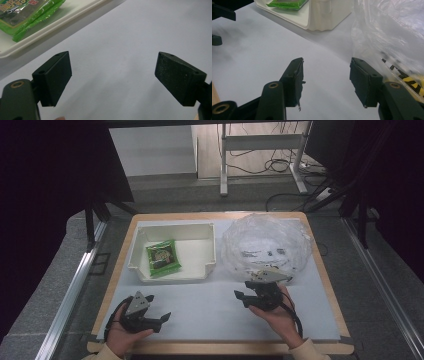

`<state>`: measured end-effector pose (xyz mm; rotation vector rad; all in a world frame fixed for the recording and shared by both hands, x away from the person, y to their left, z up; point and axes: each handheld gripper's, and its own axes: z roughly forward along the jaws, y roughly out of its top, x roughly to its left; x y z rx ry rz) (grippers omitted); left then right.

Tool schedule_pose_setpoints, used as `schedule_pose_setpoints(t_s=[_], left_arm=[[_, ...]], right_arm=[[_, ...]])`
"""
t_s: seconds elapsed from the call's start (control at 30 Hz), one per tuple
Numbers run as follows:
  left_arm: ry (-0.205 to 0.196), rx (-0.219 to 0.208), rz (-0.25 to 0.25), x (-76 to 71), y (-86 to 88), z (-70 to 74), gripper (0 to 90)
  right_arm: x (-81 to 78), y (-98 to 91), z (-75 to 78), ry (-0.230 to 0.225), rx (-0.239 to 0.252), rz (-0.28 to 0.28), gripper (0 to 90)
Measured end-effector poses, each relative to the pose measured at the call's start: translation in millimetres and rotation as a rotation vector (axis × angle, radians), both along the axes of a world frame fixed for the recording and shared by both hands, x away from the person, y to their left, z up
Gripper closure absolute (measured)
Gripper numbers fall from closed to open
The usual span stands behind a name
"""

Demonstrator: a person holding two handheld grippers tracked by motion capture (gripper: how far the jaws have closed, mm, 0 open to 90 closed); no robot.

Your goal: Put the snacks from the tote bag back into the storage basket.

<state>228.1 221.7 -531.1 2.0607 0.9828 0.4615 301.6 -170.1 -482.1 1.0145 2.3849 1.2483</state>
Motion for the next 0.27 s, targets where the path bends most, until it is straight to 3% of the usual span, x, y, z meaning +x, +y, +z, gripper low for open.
schedule_pose_setpoints(t_s=[0.27], left_arm=[[-0.004, -0.003, 0.002, 0.5, 0.5, 0.9, 14.1]], right_arm=[[-1.2, 3.4, -2.2, -0.002, -0.018, 0.013, 45.0]])
